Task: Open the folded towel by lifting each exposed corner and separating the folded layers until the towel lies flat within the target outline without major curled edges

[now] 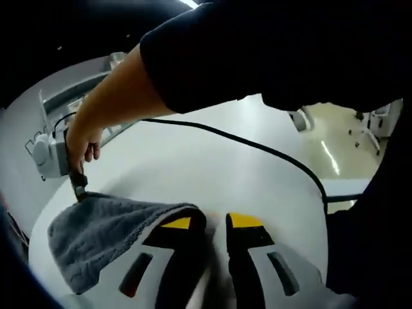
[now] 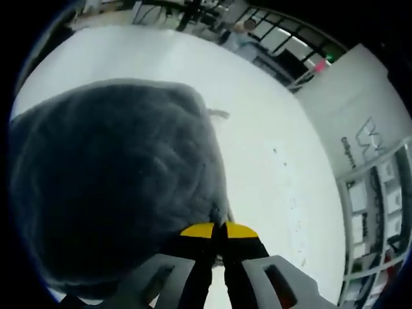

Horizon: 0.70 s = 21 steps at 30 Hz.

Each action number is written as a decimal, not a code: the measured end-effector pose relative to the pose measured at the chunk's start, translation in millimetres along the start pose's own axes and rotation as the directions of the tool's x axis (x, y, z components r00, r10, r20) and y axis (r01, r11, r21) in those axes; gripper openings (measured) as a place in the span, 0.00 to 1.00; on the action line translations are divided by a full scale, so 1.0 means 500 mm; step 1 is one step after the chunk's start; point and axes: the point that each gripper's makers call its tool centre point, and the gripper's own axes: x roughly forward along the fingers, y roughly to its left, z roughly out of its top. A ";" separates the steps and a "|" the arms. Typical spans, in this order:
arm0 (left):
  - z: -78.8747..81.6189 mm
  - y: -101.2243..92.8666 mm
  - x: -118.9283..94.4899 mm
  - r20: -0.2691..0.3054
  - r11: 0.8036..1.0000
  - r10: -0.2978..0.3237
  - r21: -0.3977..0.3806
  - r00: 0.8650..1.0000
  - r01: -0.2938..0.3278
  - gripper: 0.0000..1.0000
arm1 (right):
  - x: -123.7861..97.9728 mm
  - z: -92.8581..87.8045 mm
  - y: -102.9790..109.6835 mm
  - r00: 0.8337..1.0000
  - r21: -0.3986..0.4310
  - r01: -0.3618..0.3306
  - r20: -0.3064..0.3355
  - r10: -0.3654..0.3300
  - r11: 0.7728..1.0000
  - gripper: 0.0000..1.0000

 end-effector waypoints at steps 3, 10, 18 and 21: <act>0.004 -0.005 -0.006 0.007 1.000 -0.020 -0.007 1.000 0.020 0.28 | 0.004 0.003 -0.003 1.000 -0.004 0.015 0.002 -0.015 1.000 0.00; 0.089 -0.003 -0.068 0.191 0.991 -0.064 -0.104 0.980 0.085 0.65 | 0.000 0.006 -0.001 0.999 -0.014 0.041 0.012 -0.040 0.999 0.00; 0.140 0.058 -0.176 0.317 0.982 -0.042 -0.159 0.948 0.097 0.78 | -0.004 0.006 -0.019 0.995 0.011 0.089 0.048 -0.089 0.996 0.04; 0.140 0.134 -0.216 0.329 0.981 0.073 -0.192 0.942 -0.009 0.82 | -0.018 0.006 -0.033 0.989 0.063 0.132 0.054 -0.136 0.989 0.13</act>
